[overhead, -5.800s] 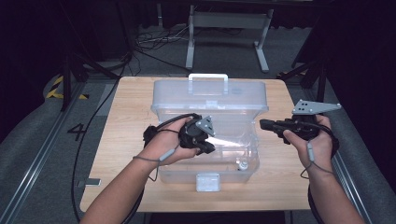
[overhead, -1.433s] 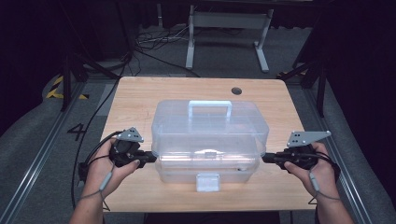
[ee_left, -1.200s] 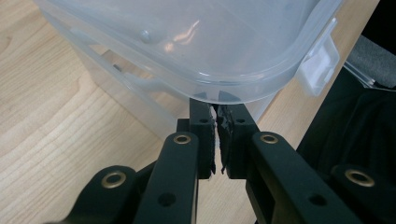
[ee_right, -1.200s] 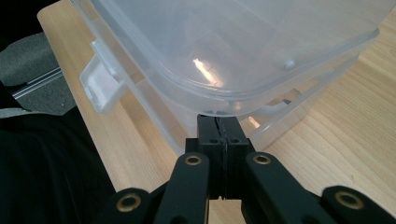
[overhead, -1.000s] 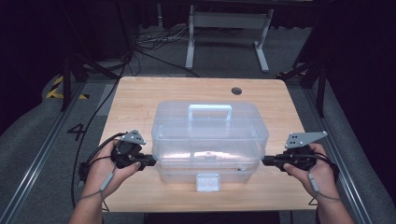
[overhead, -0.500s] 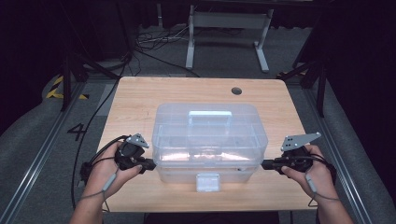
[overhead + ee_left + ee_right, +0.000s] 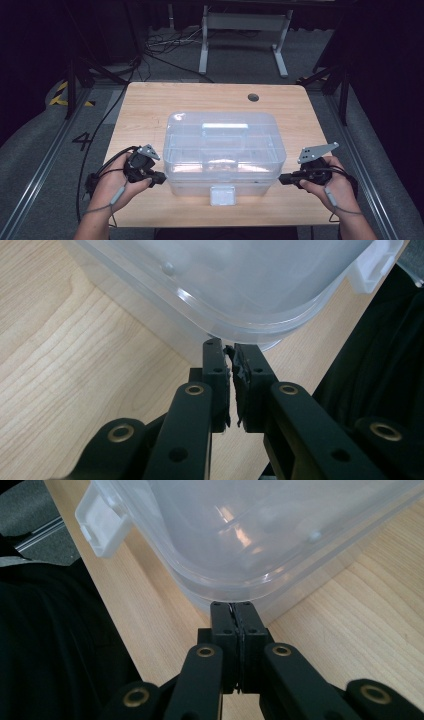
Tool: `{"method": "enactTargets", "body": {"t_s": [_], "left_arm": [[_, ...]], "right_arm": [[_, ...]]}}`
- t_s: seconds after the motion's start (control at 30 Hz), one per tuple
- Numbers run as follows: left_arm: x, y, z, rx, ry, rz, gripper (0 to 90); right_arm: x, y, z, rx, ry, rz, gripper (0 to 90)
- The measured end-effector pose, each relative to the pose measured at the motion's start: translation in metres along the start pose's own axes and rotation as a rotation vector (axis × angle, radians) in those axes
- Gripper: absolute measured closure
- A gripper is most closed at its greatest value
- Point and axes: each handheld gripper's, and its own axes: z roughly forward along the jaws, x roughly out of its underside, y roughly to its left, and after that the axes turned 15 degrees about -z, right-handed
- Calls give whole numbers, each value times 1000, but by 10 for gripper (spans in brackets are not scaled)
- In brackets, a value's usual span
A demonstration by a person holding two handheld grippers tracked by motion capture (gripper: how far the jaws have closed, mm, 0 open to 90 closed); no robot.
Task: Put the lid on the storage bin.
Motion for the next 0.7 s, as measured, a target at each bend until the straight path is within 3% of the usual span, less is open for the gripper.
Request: {"method": "enactTargets", "body": {"t_s": [0.27,0.33,0.4,0.6,0.7], "left_arm": [[0,1,0,-3,7,-4,840],[2,5,0,-19,3,-22,839],[3,8,-1,-5,-12,-37,839],[10,10,-8,8,-54,-53,828],[15,16,-17,-1,-109,-74,826]], "right_arm": [[0,0,2,-5,17,0,891],[1,0,2,-6,18,3,890],[2,-1,2,12,51,-3,885],[-1,-5,-8,12,8,6,868],[-2,-7,-11,10,2,2,861]]}}
